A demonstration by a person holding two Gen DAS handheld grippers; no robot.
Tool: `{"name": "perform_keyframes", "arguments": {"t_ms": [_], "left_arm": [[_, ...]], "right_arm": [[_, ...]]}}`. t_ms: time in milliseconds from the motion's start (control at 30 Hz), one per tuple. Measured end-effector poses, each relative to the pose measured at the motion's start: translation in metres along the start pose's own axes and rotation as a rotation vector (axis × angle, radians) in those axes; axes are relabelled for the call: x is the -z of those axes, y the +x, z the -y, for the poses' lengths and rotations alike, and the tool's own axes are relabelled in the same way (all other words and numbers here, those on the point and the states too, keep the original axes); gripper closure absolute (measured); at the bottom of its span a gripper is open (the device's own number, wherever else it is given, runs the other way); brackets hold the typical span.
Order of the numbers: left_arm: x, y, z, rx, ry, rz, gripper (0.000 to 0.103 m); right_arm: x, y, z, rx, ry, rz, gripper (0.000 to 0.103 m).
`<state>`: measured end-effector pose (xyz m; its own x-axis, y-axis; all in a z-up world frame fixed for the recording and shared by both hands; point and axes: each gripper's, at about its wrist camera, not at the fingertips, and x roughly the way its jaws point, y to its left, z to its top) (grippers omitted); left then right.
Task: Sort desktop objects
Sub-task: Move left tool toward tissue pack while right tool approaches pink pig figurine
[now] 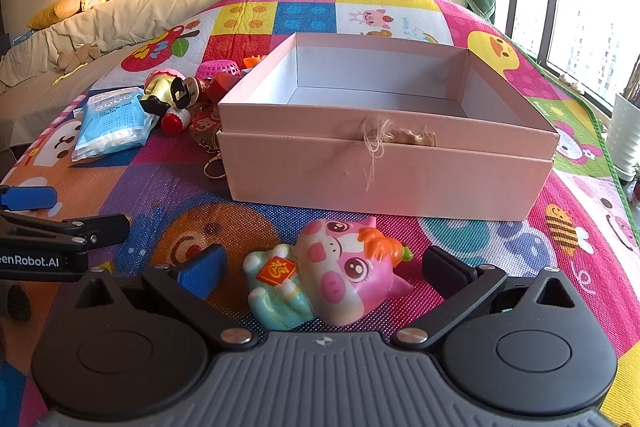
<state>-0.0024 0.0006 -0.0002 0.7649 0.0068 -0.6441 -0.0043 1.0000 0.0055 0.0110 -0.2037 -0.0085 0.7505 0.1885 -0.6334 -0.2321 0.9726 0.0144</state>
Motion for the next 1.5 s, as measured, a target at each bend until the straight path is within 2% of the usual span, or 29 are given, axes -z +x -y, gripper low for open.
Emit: {"name": "perform_keyframes", "arguments": {"t_ms": [100, 367, 800, 1000, 1200, 1367, 1500], "left_arm": [[0.0, 0.001, 0.0, 0.002, -0.001, -0.001, 0.0], [0.0, 0.003, 0.001, 0.001, 0.006, -0.01, 0.0], [-0.002, 0.0, 0.001, 0.018, 0.027, -0.035, 0.0], [-0.002, -0.011, -0.007, 0.074, -0.016, -0.02, 0.0], [-0.002, -0.03, -0.005, 0.056, -0.005, 0.051, 0.0], [-0.004, -0.039, -0.005, 0.044, 0.016, 0.079, 0.0], [-0.005, -0.04, -0.01, 0.028, 0.001, 0.076, 0.0]], "right_arm": [[-0.002, -0.003, 0.001, -0.028, -0.002, -0.043, 0.0], [0.004, -0.016, 0.0, -0.006, 0.011, -0.104, 0.0], [0.008, -0.017, -0.005, 0.023, 0.029, -0.087, 0.0], [0.007, -0.02, -0.003, -0.006, 0.016, -0.097, 0.0], [0.002, -0.043, 0.006, -0.085, 0.059, -0.051, 0.0], [-0.008, -0.068, 0.005, -0.07, -0.011, 0.028, 0.0], [-0.012, -0.085, 0.021, -0.018, 0.017, 0.102, 0.0]]}}
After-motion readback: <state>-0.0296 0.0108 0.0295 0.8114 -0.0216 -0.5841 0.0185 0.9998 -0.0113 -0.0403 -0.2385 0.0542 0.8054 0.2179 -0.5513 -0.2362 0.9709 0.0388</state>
